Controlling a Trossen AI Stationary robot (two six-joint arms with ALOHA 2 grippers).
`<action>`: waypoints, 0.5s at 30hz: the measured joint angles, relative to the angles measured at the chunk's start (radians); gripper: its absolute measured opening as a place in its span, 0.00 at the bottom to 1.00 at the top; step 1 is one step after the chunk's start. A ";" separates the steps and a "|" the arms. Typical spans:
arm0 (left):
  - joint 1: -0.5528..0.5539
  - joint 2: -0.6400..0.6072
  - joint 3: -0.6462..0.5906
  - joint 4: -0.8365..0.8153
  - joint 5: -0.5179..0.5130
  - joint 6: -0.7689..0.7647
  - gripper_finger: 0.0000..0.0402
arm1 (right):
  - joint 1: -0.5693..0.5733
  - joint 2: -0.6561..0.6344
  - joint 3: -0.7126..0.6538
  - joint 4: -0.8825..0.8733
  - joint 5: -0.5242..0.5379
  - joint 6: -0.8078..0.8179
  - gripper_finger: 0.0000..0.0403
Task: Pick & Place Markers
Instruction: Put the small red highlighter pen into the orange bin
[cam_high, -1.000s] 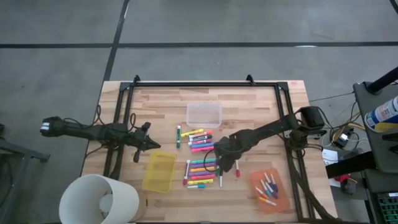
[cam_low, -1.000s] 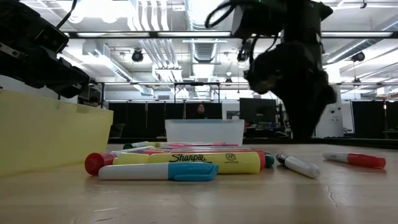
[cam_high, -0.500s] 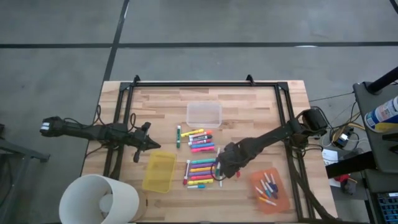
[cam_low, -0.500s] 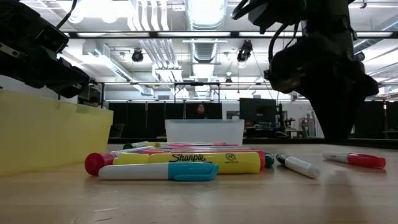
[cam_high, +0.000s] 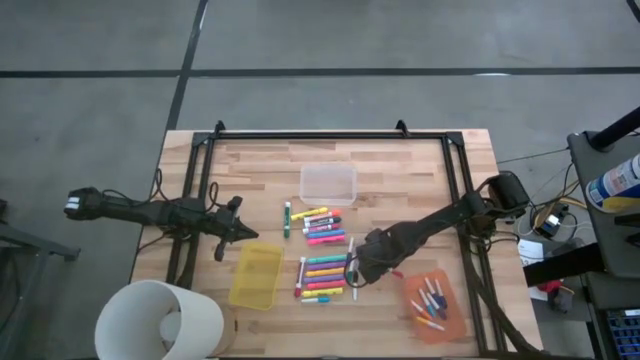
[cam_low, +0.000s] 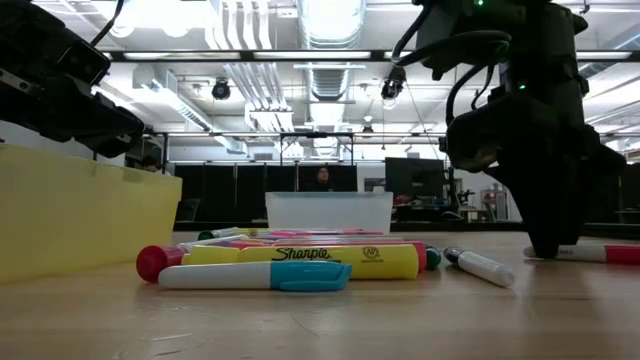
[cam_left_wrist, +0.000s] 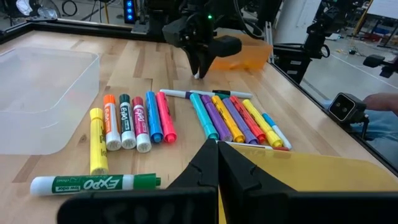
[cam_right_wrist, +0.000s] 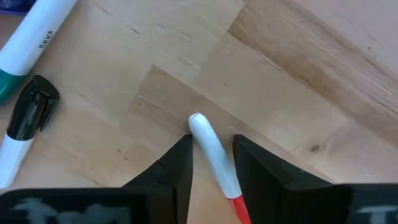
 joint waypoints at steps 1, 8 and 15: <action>0.000 0.000 0.000 0.000 0.000 0.000 0.00 | 0.000 0.000 -0.003 0.002 0.000 -0.008 0.27; 0.000 0.000 0.000 0.000 0.000 0.000 0.00 | -0.002 0.002 0.004 -0.016 0.010 -0.083 0.12; 0.000 0.000 0.000 0.000 0.000 0.000 0.00 | -0.009 0.004 0.064 -0.060 0.070 -0.168 0.06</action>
